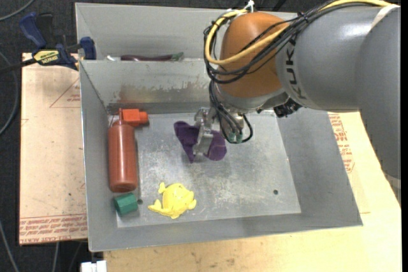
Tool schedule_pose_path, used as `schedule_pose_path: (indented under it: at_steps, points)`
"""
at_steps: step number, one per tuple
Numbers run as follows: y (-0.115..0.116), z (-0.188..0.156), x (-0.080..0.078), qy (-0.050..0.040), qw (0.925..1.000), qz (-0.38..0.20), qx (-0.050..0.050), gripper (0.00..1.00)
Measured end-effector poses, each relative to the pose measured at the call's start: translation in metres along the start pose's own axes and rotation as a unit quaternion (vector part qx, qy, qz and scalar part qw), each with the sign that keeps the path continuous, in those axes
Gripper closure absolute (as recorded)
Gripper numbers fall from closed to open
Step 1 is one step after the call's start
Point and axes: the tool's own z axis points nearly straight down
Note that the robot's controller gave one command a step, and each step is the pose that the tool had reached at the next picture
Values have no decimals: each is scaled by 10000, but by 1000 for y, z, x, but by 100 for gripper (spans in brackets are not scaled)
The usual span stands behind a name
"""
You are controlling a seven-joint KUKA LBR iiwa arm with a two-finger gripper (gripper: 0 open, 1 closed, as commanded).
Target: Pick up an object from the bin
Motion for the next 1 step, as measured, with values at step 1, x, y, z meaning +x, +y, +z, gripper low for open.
schedule_pose_path:
  at_steps: [1]
  points:
    - [1, -18, -2, -37, 10000, 0, -10, 100]
